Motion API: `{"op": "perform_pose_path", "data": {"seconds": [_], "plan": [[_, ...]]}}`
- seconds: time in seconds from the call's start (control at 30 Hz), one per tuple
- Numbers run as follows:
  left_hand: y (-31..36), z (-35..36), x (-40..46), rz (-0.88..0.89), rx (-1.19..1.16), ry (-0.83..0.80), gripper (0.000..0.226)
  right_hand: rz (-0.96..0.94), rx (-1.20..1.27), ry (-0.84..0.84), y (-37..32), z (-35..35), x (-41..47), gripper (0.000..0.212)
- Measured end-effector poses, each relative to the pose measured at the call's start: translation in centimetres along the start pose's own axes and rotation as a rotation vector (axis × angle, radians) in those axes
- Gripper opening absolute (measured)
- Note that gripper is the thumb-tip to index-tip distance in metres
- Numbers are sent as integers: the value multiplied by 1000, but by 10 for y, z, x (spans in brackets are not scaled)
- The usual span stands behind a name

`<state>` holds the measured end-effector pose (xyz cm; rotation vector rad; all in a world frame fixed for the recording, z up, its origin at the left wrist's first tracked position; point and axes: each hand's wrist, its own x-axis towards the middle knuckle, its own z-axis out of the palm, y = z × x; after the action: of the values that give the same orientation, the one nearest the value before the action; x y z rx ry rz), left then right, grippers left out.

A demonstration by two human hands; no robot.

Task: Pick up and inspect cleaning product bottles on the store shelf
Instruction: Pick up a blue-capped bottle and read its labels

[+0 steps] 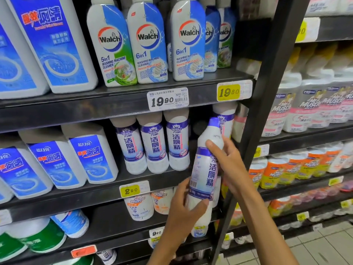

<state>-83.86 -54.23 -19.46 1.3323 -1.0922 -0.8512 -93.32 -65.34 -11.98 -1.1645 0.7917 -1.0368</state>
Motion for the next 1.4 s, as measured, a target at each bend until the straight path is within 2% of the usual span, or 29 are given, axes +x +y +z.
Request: {"op": "perform_pose_path", "data": {"seconds": [0.07,0.17,0.3,0.4,0.5,0.6,0.67,0.73,0.83,0.93,1.0,1.07,1.13,1.23,1.3,1.4], "plan": [[2,-5,-11,-69,-106,-67,56,160,209,-130,8,0,-4,53],[6,-12,-22,-147,-170,-86,62,199,421,-157,18,2,-13,51],[19,-24,-32,-213,-84,-171,53,194,336,-125,22,11,-25,65],[27,-24,-42,-264,18,-170,59,259,338,-203,24,11,-33,69],[32,-31,-51,-303,-126,-199,67,321,516,-306,18,5,-36,71],[35,-37,-56,-365,-335,-356,63,298,638,-371,14,10,-39,70],[35,-35,-58,-373,-438,-402,55,243,750,-412,9,18,-41,66],[36,-30,-59,-344,-343,-355,50,151,691,-408,3,23,-43,62],[34,-26,-60,-302,-142,-247,64,16,368,-303,-8,20,-47,41],[40,-22,-63,-255,-111,-199,84,-45,220,-252,-16,18,-51,42],[42,-22,-65,-266,-171,-185,100,-19,270,-225,-18,19,-54,46],[41,-28,-63,-312,-289,-226,84,75,420,-236,-19,19,-54,53],[39,-33,-65,-383,-458,-334,68,198,605,-294,-16,23,-54,59],[34,-31,-71,-536,-683,-449,78,276,781,-389,-10,28,-55,48],[26,-29,-74,-514,-620,-403,75,220,732,-401,-9,29,-57,37],[26,-27,-73,-424,-364,-230,60,110,435,-298,-12,29,-59,34]]}}
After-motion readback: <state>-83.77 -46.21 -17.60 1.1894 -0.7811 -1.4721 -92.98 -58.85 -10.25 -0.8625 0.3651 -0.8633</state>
